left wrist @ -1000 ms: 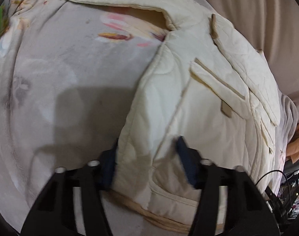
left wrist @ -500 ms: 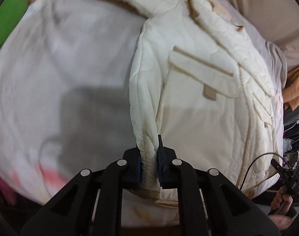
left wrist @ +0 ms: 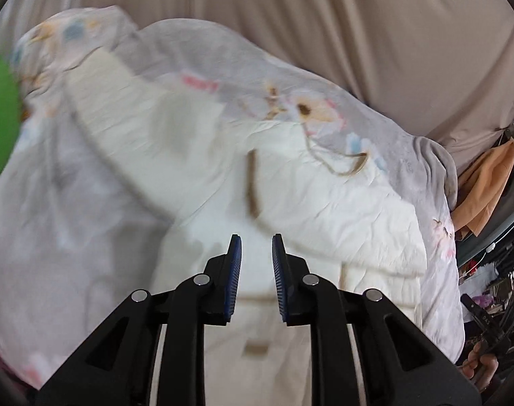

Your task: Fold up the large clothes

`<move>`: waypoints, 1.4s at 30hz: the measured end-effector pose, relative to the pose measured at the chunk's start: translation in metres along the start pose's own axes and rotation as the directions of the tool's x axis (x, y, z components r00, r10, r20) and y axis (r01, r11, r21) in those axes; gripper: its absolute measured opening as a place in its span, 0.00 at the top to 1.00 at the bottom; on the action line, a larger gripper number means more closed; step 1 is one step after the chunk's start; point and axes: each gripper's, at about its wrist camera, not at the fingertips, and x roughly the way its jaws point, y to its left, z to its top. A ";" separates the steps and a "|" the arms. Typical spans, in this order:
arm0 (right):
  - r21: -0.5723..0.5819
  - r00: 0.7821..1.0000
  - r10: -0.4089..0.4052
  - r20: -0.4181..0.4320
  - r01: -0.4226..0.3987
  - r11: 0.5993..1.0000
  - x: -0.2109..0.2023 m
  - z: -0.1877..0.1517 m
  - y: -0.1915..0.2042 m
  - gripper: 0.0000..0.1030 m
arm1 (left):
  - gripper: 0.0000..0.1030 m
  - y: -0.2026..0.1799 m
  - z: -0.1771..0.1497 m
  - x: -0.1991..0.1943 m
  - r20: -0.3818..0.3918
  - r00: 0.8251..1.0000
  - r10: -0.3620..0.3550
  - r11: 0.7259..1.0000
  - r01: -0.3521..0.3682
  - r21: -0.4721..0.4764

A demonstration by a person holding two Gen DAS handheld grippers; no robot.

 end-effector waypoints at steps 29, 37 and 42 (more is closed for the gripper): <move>-0.163 0.984 0.055 -0.167 -0.083 0.983 0.084 -0.035 0.129 0.87 | 0.55 0.266 0.126 0.083 0.008 0.966 0.257 0.834 -0.217 -0.507; -0.275 0.973 0.025 -0.228 -0.089 0.957 0.072 -0.074 0.188 0.77 | 0.65 0.325 0.148 0.128 -0.031 0.962 0.270 0.785 -0.239 -0.572; -0.263 0.974 0.012 -0.225 -0.072 0.962 0.066 -0.076 0.187 0.74 | 0.96 0.282 0.179 0.101 0.095 0.971 0.217 0.869 -0.148 -0.472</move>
